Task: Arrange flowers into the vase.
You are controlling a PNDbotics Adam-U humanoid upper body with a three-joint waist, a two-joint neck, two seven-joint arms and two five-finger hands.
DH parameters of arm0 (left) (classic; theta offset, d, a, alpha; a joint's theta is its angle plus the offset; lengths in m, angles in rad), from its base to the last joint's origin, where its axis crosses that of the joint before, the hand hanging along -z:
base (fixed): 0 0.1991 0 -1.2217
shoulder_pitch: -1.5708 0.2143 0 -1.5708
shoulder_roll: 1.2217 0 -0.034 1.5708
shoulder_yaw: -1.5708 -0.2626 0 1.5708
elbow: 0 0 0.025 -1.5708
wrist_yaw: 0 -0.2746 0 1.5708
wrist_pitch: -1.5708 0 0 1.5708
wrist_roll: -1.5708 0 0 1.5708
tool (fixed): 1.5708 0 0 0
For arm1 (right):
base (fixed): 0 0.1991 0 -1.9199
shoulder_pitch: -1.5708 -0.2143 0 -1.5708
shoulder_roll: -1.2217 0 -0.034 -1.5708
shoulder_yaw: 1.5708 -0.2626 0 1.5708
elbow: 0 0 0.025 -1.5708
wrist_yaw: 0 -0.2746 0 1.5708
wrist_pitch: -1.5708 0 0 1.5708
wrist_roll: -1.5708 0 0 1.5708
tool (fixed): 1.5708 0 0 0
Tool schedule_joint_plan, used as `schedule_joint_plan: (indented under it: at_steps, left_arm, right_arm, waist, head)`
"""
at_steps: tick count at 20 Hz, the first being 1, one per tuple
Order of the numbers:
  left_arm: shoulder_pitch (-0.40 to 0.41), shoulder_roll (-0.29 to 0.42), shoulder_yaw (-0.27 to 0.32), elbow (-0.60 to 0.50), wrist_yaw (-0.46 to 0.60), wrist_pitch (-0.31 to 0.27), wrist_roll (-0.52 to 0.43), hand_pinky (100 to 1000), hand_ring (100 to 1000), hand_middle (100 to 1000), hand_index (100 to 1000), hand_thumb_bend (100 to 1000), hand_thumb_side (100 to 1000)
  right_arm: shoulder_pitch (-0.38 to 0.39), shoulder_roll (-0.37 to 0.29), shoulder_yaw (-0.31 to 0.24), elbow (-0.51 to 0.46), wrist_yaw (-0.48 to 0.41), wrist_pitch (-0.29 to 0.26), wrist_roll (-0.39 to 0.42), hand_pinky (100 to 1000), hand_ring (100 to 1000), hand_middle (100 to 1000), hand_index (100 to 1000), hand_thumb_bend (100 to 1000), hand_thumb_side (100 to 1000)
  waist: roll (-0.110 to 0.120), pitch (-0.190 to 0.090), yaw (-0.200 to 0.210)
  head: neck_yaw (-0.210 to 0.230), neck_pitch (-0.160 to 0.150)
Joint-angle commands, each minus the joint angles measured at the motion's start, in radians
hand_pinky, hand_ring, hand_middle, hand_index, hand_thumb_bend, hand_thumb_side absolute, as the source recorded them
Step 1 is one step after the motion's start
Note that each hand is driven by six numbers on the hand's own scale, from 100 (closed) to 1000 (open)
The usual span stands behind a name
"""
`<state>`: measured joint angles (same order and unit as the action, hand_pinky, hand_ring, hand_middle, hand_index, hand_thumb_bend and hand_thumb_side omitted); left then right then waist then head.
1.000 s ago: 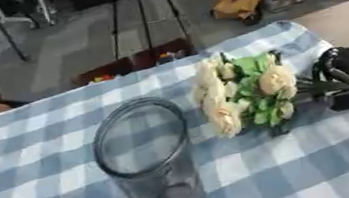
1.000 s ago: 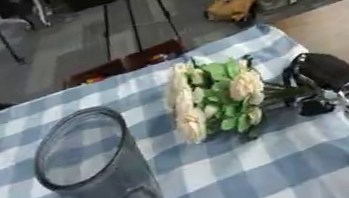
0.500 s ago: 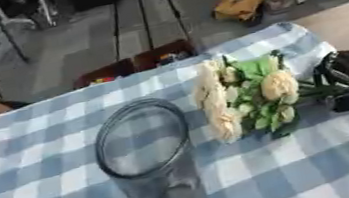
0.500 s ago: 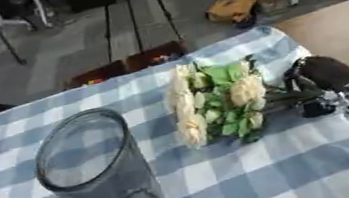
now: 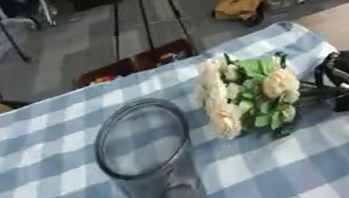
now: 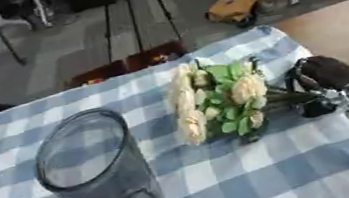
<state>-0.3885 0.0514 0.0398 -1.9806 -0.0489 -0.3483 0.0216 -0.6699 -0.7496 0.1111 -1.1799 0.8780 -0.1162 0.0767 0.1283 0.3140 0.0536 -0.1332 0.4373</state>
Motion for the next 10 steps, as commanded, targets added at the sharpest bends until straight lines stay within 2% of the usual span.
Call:
schedule_joint_plan:
  at_steps: [1, 4, 10]
  left_arm:
    - [-0.006, 0.005, -0.003, -0.019, -0.003, 0.0, -0.005, 483, 730, 779, 862, 100, 1000]
    - [-0.006, 0.005, -0.003, -0.019, -0.004, 0.001, -0.007, 482, 730, 779, 862, 100, 1000]
    - [-0.007, 0.004, -0.003, -0.019, -0.005, 0.003, -0.011, 481, 729, 779, 862, 100, 1000]
  right_arm:
    - [-0.022, -0.017, -0.012, 0.005, -0.019, 0.003, -0.003, 705, 762, 242, 424, 100, 100]
    - [-0.025, -0.016, -0.013, 0.014, -0.028, 0.002, -0.004, 701, 764, 235, 420, 100, 100]
    - [-0.034, -0.012, -0.017, 0.033, -0.067, 0.004, -0.017, 635, 722, 188, 356, 100, 100]
  waist:
    - [-0.005, -0.017, 0.002]
    - [-0.004, -0.016, 0.002]
    - [-0.003, -0.015, 0.005]
  head:
    - [0.0, -0.014]
    - [-0.002, -0.015]
    - [-0.003, -0.016]
